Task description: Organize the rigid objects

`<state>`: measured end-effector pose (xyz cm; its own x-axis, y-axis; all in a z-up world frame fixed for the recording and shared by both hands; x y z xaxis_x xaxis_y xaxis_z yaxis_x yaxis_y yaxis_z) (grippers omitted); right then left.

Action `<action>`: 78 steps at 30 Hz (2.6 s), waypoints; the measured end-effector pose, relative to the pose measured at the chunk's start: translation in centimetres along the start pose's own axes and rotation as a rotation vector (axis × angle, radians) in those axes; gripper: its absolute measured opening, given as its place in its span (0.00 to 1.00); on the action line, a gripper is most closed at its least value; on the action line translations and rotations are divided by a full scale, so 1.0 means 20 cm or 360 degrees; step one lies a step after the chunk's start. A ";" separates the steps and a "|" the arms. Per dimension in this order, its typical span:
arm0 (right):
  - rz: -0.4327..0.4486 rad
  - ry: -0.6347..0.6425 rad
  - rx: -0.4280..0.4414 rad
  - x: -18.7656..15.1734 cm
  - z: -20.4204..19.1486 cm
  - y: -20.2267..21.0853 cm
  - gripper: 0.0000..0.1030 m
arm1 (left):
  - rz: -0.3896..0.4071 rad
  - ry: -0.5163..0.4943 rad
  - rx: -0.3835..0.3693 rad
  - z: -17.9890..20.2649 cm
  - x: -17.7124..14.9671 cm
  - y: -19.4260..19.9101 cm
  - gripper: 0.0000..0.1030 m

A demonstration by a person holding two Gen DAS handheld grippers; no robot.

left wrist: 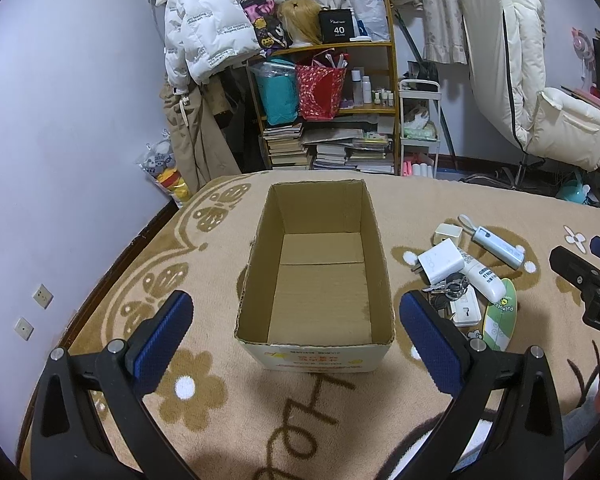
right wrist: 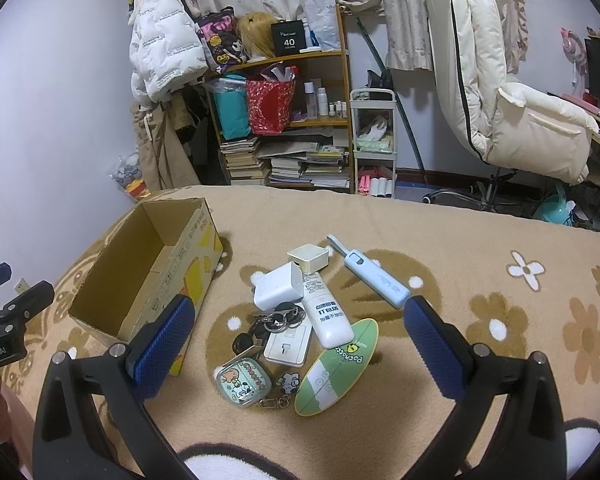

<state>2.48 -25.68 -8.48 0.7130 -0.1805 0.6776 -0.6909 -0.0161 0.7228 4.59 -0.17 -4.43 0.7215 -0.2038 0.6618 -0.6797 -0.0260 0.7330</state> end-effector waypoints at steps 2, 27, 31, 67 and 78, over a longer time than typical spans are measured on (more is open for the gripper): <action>-0.0003 0.0001 0.0003 0.00 0.00 0.00 1.00 | 0.0002 0.0001 -0.0002 0.00 0.00 0.00 0.99; -0.0003 -0.0004 0.0000 0.00 0.00 0.00 1.00 | -0.0003 0.0004 -0.0009 0.00 0.00 0.00 0.99; -0.0001 0.0000 0.0002 0.00 0.00 0.00 1.00 | -0.0034 0.0017 -0.0029 0.01 0.01 -0.01 0.99; -0.0229 0.0112 0.0011 0.03 -0.01 -0.33 1.00 | -0.0556 0.0028 -0.0082 -0.15 0.07 -0.65 0.98; -0.0392 0.0220 0.0063 -0.09 -0.11 -0.45 1.00 | -0.0785 0.0121 0.0014 -0.23 -0.04 -0.81 0.71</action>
<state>7.73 -23.04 -15.90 0.8675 -0.0307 0.4964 -0.4972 -0.0819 0.8638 15.59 4.93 -16.04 0.9647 -0.0932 0.2463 -0.2558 -0.1098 0.9605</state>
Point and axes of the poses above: each gripper's, at about its wrist camera, not at the fingertips, and y roughly against the way its jaws point, z to its right, x to its top, the point moved 7 cm from there along -y, roughly the way its jaws point, and after that the axes turned 8 degrees about -z, right-handed, at the moved point
